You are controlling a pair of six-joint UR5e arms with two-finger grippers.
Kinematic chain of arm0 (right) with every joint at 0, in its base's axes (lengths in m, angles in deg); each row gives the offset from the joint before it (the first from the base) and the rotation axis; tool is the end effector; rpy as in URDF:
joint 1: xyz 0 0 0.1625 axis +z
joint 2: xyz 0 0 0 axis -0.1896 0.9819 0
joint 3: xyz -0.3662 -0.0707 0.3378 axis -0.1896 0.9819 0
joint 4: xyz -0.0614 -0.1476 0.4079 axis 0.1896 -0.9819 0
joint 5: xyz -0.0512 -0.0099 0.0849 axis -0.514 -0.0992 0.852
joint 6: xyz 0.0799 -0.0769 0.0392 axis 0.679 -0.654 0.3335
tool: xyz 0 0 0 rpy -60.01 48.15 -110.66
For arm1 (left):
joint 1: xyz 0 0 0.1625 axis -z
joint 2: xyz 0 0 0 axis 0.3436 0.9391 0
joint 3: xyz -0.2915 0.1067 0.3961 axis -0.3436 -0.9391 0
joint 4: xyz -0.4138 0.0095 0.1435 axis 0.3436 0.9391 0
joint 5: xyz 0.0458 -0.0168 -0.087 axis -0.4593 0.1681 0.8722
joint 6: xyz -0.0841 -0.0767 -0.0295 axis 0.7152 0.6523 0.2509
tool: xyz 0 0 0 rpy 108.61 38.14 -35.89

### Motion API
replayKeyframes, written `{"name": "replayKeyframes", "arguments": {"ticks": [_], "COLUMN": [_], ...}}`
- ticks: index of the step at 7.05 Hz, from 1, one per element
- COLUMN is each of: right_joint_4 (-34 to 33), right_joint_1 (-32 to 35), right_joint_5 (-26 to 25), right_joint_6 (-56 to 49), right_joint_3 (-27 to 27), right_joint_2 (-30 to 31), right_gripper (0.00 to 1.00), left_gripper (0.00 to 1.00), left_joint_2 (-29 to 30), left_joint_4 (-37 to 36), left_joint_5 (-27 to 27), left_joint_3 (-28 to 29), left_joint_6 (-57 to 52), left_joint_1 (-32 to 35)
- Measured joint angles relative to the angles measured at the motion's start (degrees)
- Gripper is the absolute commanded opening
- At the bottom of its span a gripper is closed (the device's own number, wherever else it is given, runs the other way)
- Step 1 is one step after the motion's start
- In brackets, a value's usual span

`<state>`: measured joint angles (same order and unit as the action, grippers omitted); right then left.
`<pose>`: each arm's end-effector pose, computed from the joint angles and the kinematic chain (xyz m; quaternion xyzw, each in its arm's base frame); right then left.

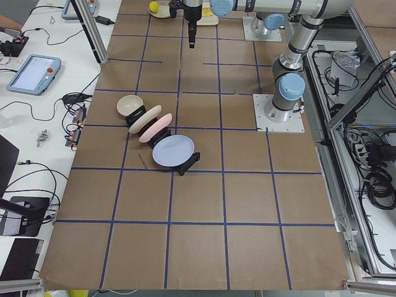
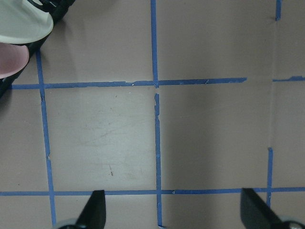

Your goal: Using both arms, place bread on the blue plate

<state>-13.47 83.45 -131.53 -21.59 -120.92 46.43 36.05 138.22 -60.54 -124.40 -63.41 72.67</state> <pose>0.1688 -0.5118 0.5677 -0.0074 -0.9996 -0.0211 0.0190 -0.1544 -0.4935 0.5449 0.0072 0.9999 -0.0059 0.0121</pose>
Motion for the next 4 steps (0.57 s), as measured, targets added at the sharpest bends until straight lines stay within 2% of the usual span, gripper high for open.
{"name": "replayKeyframes", "arguments": {"ticks": [3,4], "right_joint_4": [-0.13,-0.97], "right_joint_1": [-0.16,-0.5], "right_joint_5": [0.3,0.25], "right_joint_6": [0.06,-1.13], "right_joint_3": [-0.18,-0.51], "right_joint_2": [-0.04,-0.14], "right_gripper": [1.0,0.95], "left_gripper": [1.0,1.0], "left_joint_2": [0.14,0.02], "left_joint_4": [-0.57,-0.8], "left_joint_5": [0.13,0.16], "left_joint_3": [-0.42,-0.73], "left_joint_6": [-0.07,-0.19], "left_joint_1": [0.04,0.04]}}
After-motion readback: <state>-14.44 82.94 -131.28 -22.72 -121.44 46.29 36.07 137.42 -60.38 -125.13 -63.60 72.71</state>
